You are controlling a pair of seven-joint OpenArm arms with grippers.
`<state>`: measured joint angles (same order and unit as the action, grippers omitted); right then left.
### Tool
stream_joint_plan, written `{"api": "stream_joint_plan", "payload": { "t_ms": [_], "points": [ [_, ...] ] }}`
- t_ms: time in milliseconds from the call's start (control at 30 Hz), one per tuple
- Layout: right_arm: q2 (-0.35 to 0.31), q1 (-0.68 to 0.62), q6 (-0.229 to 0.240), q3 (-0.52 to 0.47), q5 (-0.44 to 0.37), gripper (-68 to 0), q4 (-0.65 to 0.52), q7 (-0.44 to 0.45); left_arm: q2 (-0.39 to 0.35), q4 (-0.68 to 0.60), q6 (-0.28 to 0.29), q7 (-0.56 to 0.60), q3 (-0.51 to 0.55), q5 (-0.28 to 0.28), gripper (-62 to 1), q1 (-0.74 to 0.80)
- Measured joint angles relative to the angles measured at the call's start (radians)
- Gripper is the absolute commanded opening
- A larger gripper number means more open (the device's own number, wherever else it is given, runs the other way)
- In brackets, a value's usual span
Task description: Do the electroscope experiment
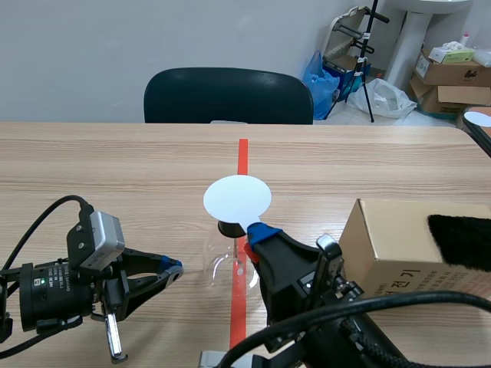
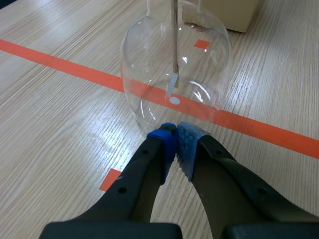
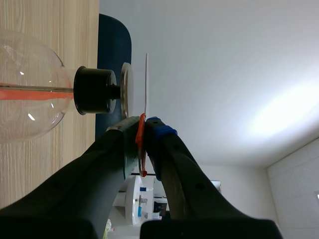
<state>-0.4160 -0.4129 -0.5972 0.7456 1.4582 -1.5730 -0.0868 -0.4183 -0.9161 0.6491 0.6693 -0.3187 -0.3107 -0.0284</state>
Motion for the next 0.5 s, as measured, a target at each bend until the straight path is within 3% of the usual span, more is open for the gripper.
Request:
{"api": "stream_joint_plan", "payload": {
  "t_ms": [233, 500],
  "points": [
    [0.000, 0.000, 0.000, 0.000, 0.000, -66.5, 0.000, -0.053, 0.000, 0.000, 0.000, 0.000, 0.000, 0.000, -57.7, 0.000],
    [0.000, 0.000, 0.000, 0.000, -0.003, -66.5, 0.000, -0.245, 0.000, 0.000, 0.000, 0.000, 0.000, 0.000, -57.7, 0.000]
  ]
}}
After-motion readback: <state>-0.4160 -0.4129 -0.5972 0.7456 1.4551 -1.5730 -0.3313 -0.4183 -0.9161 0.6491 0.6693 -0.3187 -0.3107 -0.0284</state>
